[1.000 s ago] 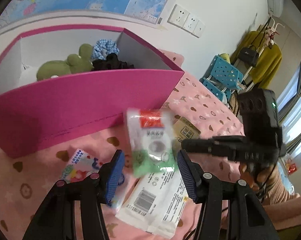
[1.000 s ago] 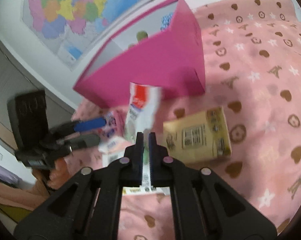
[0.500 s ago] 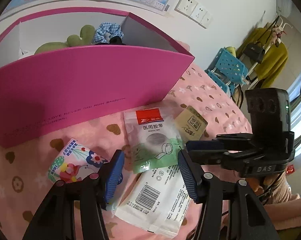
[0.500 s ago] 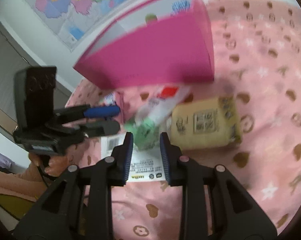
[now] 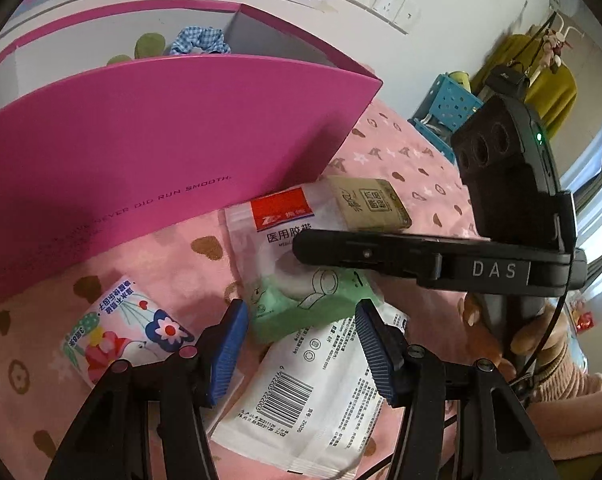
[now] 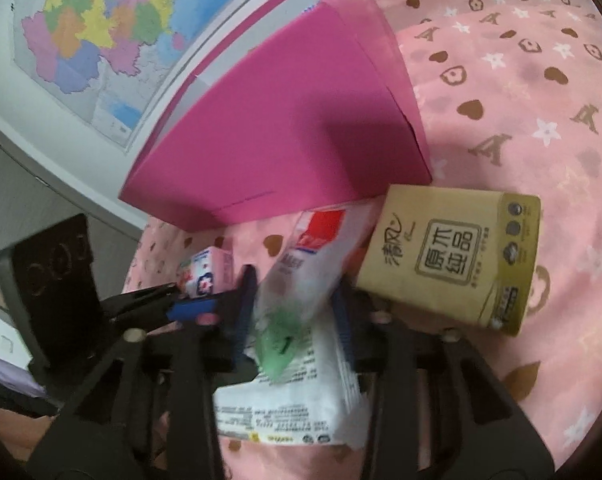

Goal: Organize soft objects
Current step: 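Lift the tape bag into the pink box and open the left gripper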

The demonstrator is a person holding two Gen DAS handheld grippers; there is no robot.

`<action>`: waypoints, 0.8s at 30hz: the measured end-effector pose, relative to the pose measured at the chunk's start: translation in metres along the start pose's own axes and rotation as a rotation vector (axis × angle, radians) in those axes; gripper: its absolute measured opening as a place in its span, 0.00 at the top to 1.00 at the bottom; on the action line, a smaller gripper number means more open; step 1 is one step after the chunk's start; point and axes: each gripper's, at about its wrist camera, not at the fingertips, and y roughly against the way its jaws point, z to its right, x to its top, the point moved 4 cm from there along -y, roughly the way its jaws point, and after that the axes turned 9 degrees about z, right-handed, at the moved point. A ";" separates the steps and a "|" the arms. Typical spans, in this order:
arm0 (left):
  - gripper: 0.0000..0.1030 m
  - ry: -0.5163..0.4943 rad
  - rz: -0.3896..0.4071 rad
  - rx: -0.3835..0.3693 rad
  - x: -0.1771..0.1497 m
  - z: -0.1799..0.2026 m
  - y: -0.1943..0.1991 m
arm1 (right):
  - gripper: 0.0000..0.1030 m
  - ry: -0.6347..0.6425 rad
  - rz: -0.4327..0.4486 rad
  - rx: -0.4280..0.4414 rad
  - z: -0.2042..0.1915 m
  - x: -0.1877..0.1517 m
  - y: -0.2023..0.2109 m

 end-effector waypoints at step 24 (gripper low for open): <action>0.38 -0.007 0.133 -0.175 0.036 0.022 0.028 | 0.87 -0.012 0.122 0.252 -0.039 0.017 0.062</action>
